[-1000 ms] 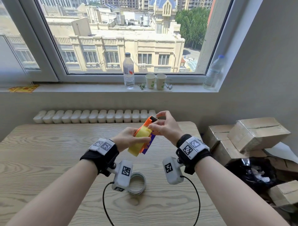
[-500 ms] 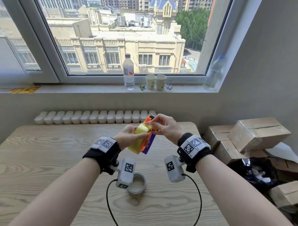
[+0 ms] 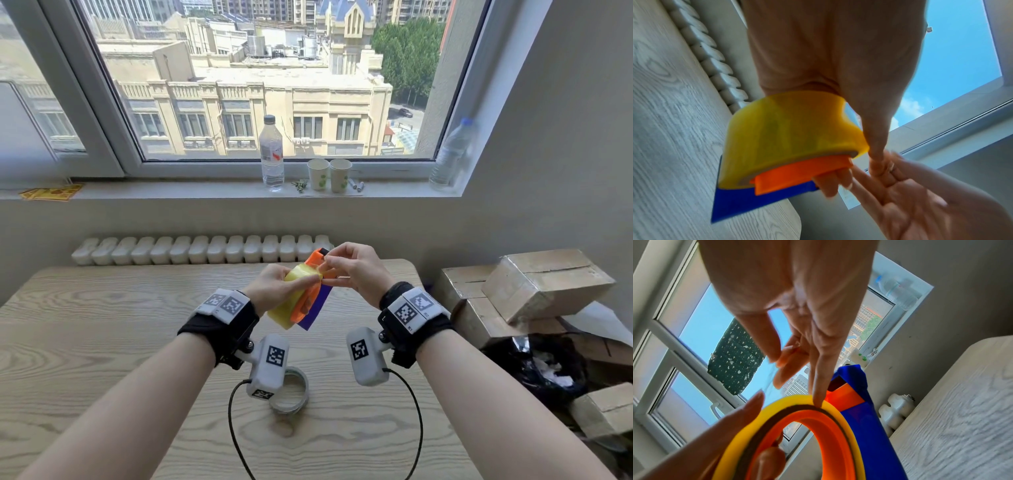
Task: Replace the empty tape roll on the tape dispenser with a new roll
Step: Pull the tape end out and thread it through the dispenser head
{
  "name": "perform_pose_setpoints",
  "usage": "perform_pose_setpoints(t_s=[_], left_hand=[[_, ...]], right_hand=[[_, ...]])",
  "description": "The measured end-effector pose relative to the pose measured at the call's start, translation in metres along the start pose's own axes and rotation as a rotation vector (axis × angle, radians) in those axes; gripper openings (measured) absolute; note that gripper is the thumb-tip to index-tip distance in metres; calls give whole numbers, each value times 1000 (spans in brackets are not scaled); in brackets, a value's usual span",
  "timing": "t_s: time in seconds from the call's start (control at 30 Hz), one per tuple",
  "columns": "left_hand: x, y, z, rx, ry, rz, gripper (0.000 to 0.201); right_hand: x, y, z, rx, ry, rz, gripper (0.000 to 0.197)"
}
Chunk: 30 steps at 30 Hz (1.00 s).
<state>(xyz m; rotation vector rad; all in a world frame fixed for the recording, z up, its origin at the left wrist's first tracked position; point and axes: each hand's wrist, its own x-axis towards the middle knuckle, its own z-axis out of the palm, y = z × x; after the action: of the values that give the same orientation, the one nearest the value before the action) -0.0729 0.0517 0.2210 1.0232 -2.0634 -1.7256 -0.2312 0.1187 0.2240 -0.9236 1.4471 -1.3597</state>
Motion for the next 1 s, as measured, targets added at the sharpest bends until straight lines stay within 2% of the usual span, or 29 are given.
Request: perform_pose_setpoints(t_s=[0.1,0.27,0.5,0.7,0.77,0.87,1.0], left_hand=[[1,-1,-2,22,-6,-1,22],[3,-9,-5,94,-17,-48,17],[2,-11,2,137,100,-27,25],[3,-10,3,82,122,-47,26],[4,-13,0,103,106,-41,30],[3,-16,-5,33,6,-57,41],[3,-18,-1,129,7,-64,34]], right_hand=[[1,1,-1,-36,56,-24,11],[4,4,-3,-141,109,-49,9],[0,2,-2,-21,130,-36,11],[-2,-2,-7,12,158,-26,16],[-1,-2,-10,-18,164,-20,12],[1,-3,-14,-46,177,-10,14],[2,-5,-19,-64,186,0,15]])
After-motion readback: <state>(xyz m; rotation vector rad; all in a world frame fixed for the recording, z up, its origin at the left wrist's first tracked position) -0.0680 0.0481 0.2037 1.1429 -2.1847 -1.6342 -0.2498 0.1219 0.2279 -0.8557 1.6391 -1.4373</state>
